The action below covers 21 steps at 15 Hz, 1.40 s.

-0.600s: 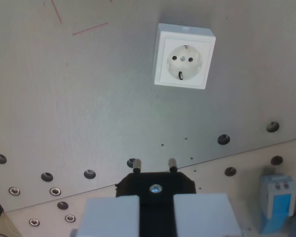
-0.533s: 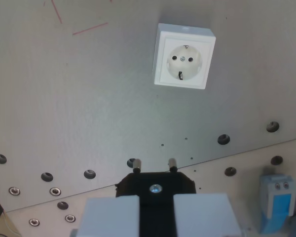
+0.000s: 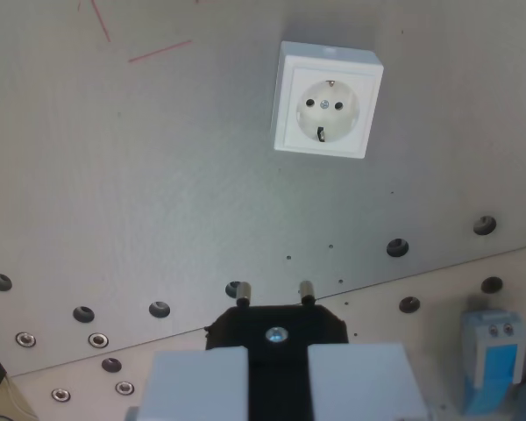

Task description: Move above the white socket

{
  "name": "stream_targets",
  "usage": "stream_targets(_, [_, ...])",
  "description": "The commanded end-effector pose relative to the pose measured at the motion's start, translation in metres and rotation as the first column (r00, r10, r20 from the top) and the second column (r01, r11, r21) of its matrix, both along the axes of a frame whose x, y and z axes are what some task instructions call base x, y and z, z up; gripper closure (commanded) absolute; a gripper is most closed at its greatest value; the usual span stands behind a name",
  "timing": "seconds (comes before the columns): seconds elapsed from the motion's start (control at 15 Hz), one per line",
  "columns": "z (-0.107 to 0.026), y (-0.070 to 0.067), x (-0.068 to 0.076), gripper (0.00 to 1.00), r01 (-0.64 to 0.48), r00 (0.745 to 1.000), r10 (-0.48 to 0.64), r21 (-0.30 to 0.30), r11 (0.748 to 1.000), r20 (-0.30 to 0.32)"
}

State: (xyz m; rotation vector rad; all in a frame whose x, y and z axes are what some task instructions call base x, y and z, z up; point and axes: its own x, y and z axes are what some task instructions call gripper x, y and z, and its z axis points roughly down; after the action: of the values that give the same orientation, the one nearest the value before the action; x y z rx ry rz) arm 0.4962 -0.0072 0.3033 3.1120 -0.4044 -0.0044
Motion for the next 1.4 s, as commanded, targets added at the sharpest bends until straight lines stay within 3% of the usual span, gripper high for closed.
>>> stream_targets(0.07, [-0.002,-0.001,0.0,1.0,0.009,1.0,-0.009,0.001,1.0,0.001])
stream_targets(0.67, [-0.017,-0.004,-0.002,1.0,0.037,0.999,-0.037,-0.001,0.999,0.04])
stream_targets(1.4, [-0.054,-0.012,-0.006,1.0,0.074,0.995,-0.073,-0.001,0.997,0.068])
